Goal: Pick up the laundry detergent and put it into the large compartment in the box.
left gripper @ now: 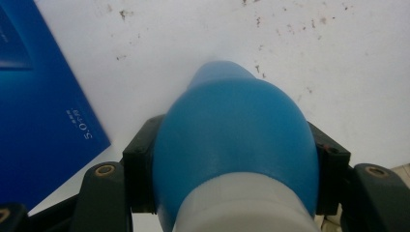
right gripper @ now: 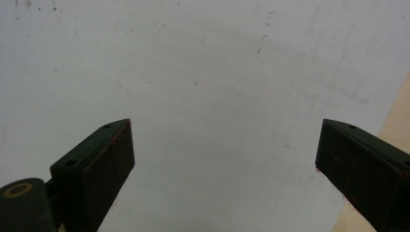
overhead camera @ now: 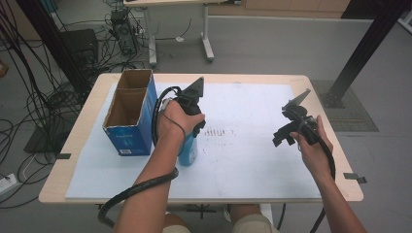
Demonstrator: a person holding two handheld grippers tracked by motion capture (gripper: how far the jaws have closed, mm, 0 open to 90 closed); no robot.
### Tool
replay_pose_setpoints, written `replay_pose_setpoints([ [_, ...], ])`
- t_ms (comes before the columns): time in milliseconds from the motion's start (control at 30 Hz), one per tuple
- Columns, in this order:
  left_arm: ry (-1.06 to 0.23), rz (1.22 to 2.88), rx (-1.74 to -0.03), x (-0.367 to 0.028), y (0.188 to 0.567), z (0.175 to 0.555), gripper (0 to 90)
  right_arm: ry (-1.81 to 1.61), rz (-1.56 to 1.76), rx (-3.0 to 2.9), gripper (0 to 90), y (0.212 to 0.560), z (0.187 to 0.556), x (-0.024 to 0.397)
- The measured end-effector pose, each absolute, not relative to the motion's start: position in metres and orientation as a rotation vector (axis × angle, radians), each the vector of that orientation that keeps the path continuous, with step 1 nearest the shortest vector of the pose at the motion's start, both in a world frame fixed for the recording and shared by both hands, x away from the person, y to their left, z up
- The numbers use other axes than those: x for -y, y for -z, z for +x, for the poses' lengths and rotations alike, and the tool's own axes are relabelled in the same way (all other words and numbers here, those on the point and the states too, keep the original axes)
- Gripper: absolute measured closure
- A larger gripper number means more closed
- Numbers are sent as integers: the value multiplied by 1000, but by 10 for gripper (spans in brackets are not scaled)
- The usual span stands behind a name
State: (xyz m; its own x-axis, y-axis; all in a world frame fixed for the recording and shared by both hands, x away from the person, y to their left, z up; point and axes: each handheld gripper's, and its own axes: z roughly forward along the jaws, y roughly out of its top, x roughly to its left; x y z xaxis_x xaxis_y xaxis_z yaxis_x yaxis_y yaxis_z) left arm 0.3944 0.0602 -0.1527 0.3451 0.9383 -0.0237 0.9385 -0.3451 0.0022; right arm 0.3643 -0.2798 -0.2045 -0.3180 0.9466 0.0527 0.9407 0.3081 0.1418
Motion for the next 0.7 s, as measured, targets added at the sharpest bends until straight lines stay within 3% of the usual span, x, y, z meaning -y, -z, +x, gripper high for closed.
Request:
replay_pose_setpoints([
  [700, -35, 2539, -1850, -72, 48, 404, 375, -223, 1773, -2545, 65, 194, 368, 268],
])
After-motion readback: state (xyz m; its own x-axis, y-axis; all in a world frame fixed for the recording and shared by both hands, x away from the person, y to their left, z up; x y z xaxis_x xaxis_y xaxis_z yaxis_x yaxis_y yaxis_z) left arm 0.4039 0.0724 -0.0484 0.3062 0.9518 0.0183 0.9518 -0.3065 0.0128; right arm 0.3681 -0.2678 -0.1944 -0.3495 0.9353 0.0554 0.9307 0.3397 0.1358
